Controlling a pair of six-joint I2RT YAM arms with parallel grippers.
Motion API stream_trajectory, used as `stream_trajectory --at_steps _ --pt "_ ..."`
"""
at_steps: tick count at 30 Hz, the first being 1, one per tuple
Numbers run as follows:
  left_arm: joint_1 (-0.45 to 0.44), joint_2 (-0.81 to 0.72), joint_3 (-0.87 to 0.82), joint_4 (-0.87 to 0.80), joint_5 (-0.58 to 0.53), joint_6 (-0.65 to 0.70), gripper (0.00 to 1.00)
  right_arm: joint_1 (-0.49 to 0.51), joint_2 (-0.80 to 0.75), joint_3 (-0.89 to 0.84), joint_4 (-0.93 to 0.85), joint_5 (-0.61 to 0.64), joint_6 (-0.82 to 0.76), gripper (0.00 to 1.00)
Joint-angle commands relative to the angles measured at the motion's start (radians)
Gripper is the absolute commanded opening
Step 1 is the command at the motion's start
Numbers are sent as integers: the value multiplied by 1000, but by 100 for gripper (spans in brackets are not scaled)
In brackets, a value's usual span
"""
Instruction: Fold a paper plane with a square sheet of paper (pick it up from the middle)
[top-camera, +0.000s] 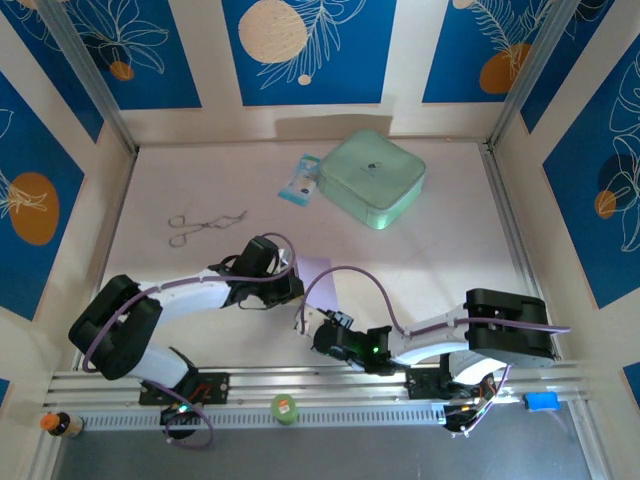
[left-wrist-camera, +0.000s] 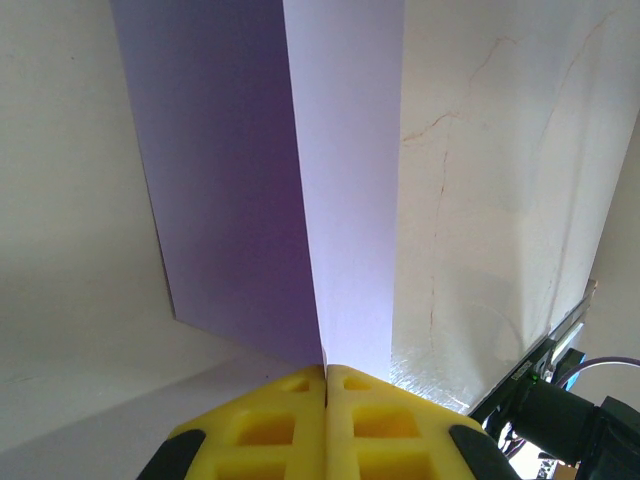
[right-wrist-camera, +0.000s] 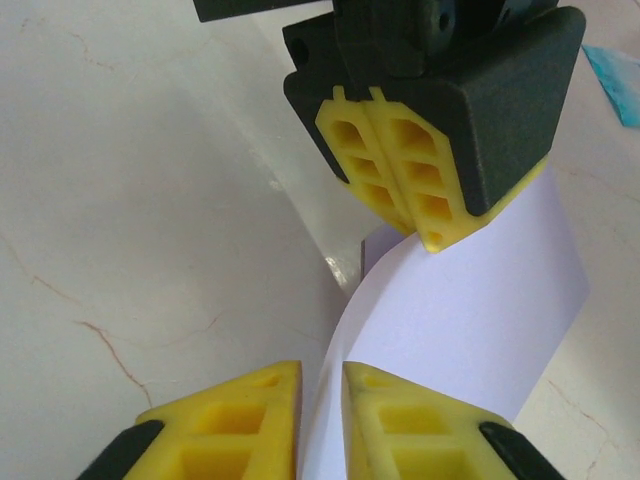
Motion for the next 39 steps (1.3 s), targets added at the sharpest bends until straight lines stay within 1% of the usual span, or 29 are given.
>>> stream_trajectory --at_steps 1,6,8,9,11,12,13,14,16,18,19,21,23,26,31,34,39 --pt "8 -17 1 -26 -14 -8 0 -5 -27 -12 11 -15 24 13" --pt "8 -20 2 -34 -20 -7 0 -21 -49 -9 5 -44 54 7" --pt "8 -28 4 -50 -34 -2 4 -38 -57 -7 -9 -70 78 4" --pt "8 -32 5 -59 -40 1 7 -47 -60 -7 -14 -83 94 4" --pt "8 -47 18 -100 -64 16 19 -69 -72 -8 -25 -121 132 3" --pt "7 -56 26 -126 -80 28 22 -80 -81 -8 -26 -144 148 3" --pt "9 -69 36 -159 -101 40 27 -95 -91 -10 -27 -178 166 3" --pt "10 -83 48 -197 -128 55 34 -115 -101 -9 -31 -226 187 3" --pt "11 -112 74 -268 -178 82 43 -166 -121 -2 -58 -334 249 3" --pt "15 -140 98 -327 -217 107 49 -234 -139 17 -108 -456 324 3" --pt "18 -152 111 -353 -235 120 50 -274 -146 24 -124 -532 355 3" --pt "23 -170 129 -386 -255 139 51 -347 -156 36 -149 -669 408 3" --pt "30 -177 144 -392 -251 156 50 -424 -159 45 -159 -796 461 3" --pt "38 -172 157 -375 -228 167 47 -498 -153 52 -162 -916 507 3" --pt "47 -114 199 -334 -164 190 37 -543 -129 65 -165 -1010 537 2" --pt "53 -58 248 -333 -131 220 31 -545 -104 79 -158 -1050 552 2" --pt "59 36 336 -361 -98 244 24 -541 -61 88 -115 -1095 579 2"
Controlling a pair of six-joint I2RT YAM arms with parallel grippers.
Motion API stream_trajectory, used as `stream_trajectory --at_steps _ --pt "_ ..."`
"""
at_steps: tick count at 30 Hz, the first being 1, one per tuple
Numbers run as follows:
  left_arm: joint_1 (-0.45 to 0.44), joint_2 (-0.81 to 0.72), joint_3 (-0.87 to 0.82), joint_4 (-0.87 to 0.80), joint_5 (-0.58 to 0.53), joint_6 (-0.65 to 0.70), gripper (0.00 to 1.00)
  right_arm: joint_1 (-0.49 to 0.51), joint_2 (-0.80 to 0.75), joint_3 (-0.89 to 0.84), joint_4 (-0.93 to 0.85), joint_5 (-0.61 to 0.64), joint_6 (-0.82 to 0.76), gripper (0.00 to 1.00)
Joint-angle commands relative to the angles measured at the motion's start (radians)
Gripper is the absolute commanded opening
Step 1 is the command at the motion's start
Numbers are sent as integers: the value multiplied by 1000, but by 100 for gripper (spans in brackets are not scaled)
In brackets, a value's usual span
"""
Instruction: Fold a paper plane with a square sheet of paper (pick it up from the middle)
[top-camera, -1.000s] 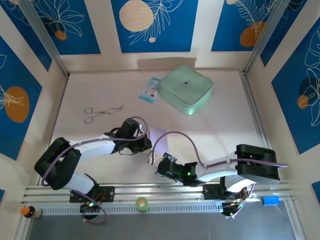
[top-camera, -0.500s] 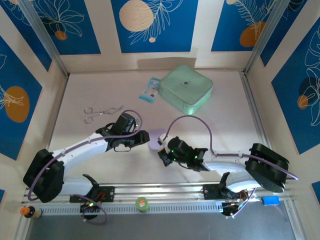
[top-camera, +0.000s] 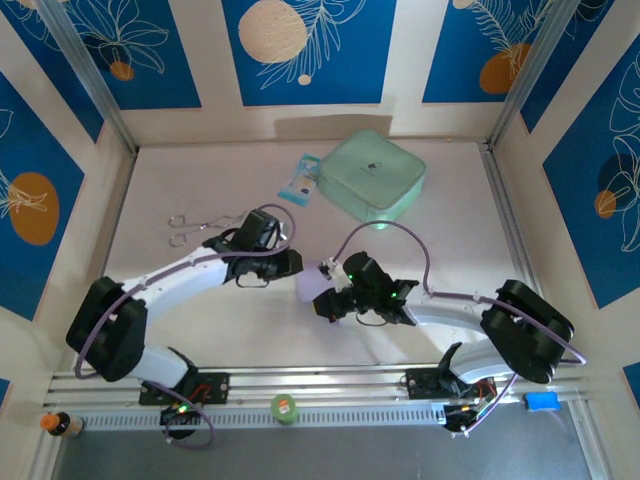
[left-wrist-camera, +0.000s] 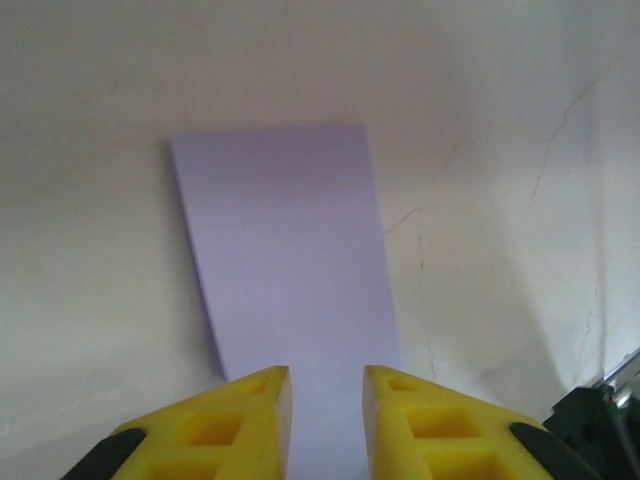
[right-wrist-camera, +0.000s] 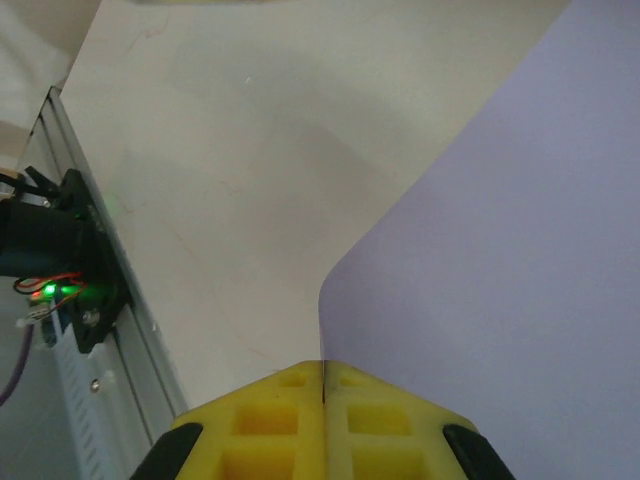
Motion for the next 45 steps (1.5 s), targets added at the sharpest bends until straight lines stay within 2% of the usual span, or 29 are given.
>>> stream_trajectory --at_steps 1,9,21,33,45 --pt "13 54 69 -27 50 40 24 1 24 19 30 -74 41 2" --pt "22 236 166 2 137 71 12 -3 66 13 75 -91 61 2" --pt "23 443 187 22 183 96 7 -35 119 14 80 -102 73 1" --pt "23 460 160 12 158 102 7 -108 119 21 13 -31 72 1" --pt "23 454 165 10 155 94 7 -110 156 19 -25 22 72 1"
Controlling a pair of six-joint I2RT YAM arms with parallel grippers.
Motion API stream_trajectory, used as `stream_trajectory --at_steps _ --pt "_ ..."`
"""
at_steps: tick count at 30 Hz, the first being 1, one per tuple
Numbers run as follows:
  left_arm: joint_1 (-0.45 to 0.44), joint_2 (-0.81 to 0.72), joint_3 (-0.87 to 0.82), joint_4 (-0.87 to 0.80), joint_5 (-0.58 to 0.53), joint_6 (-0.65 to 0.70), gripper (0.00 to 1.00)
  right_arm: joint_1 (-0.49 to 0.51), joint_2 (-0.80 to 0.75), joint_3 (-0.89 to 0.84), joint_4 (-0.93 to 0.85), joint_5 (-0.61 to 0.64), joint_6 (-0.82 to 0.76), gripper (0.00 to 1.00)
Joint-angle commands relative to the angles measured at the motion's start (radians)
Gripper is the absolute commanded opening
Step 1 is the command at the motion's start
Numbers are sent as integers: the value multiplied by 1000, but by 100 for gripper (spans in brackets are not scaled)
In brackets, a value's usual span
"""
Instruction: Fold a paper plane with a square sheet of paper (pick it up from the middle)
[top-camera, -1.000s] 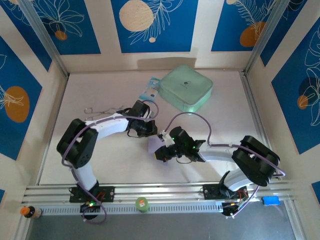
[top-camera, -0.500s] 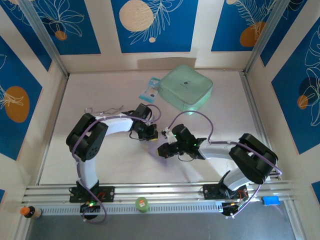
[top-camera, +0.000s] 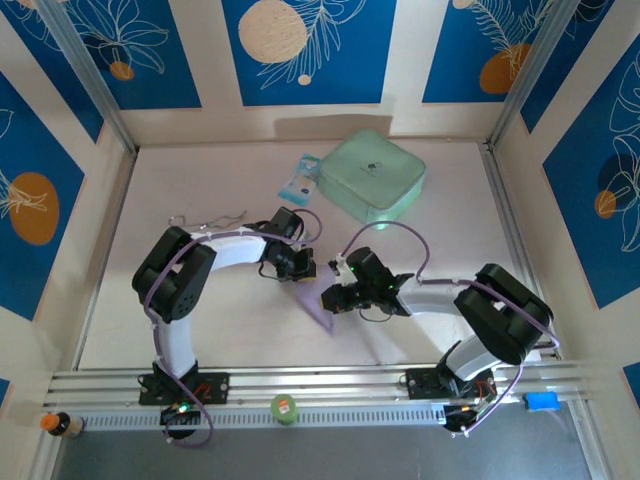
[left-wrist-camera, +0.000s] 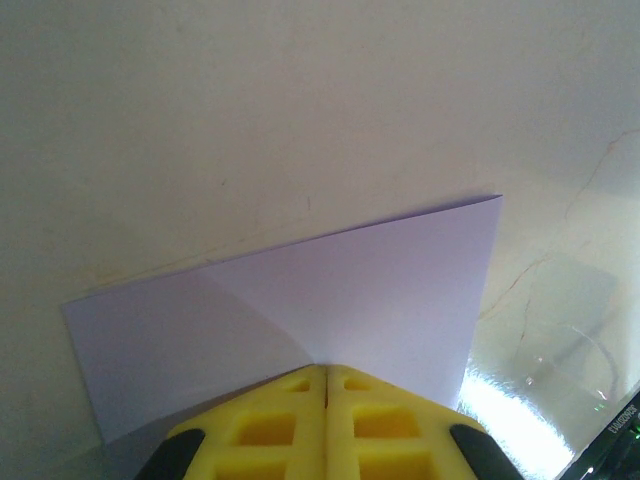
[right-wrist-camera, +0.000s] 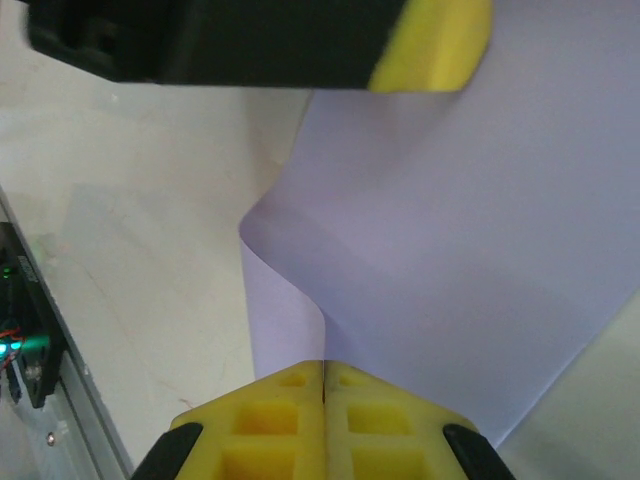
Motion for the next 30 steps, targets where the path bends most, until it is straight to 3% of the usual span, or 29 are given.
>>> stream_trajectory --at_steps 1,30 --pt "7 15 -13 -26 -11 9 7 2 17 16 -33 40 3 1" --pt "7 6 -17 -24 -11 6 6 18 25 30 -70 101 -4 2"
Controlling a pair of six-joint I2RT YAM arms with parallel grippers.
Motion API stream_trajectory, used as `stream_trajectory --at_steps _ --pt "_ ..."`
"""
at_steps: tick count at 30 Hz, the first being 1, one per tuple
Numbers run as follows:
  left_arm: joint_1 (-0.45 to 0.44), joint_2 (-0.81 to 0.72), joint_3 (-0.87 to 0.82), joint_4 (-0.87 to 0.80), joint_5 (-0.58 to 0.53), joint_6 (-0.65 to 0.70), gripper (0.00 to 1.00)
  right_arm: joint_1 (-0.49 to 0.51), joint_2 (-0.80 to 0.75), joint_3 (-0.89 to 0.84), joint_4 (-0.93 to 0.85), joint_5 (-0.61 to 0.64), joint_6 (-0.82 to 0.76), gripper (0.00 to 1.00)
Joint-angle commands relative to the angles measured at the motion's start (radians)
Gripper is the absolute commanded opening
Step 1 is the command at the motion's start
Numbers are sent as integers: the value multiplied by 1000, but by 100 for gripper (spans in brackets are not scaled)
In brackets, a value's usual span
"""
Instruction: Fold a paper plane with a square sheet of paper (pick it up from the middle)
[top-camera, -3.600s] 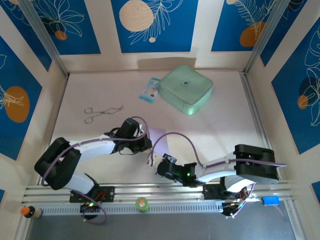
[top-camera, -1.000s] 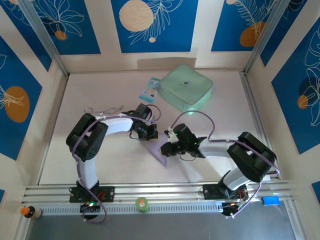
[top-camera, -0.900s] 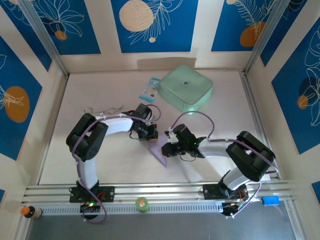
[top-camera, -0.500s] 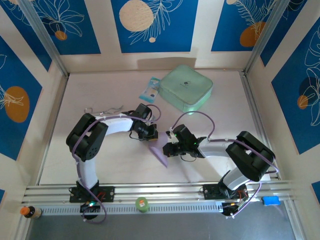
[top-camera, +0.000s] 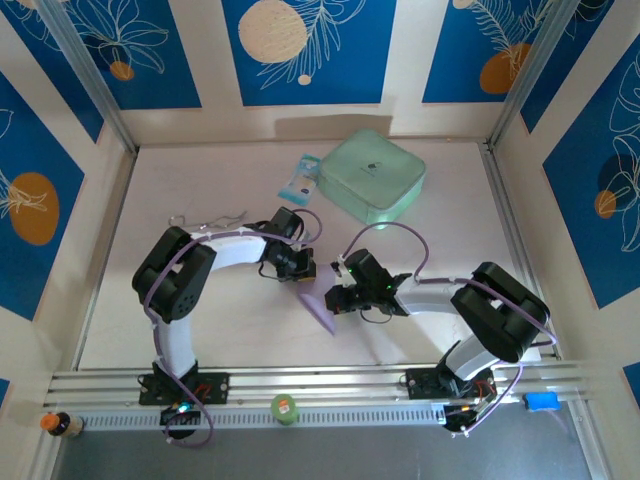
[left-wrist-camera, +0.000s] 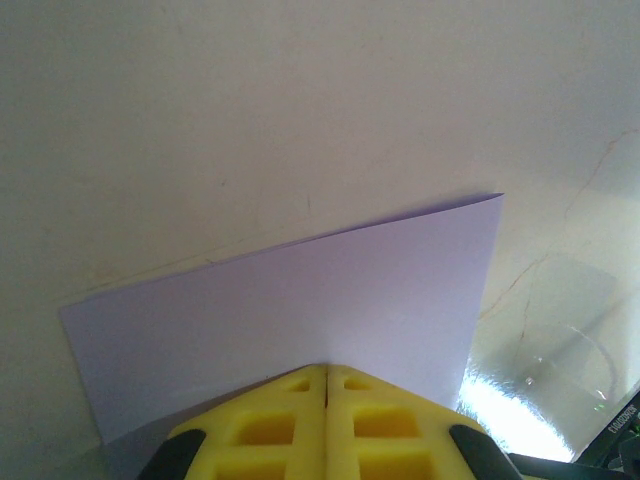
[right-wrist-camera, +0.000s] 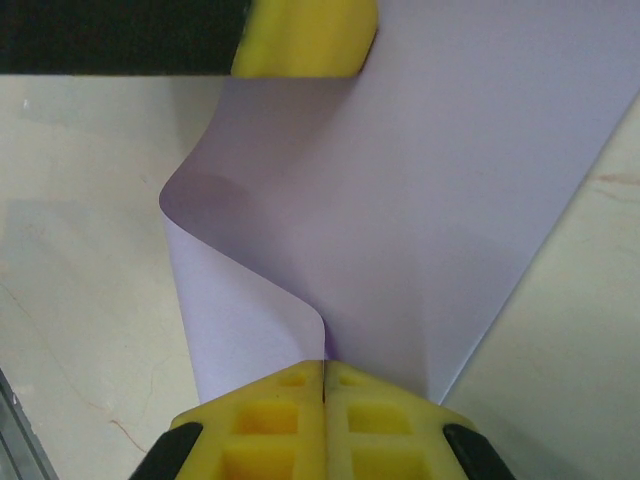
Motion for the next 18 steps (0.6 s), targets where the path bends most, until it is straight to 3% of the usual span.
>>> stream_trajectory --at_steps 1,18 --pt "7 4 -17 -25 -12 6 6 6 10 23 -26 10 -4 2" --pt "7 0 -24 -18 -7 2 6 8 38 26 -29 13 -2 2"
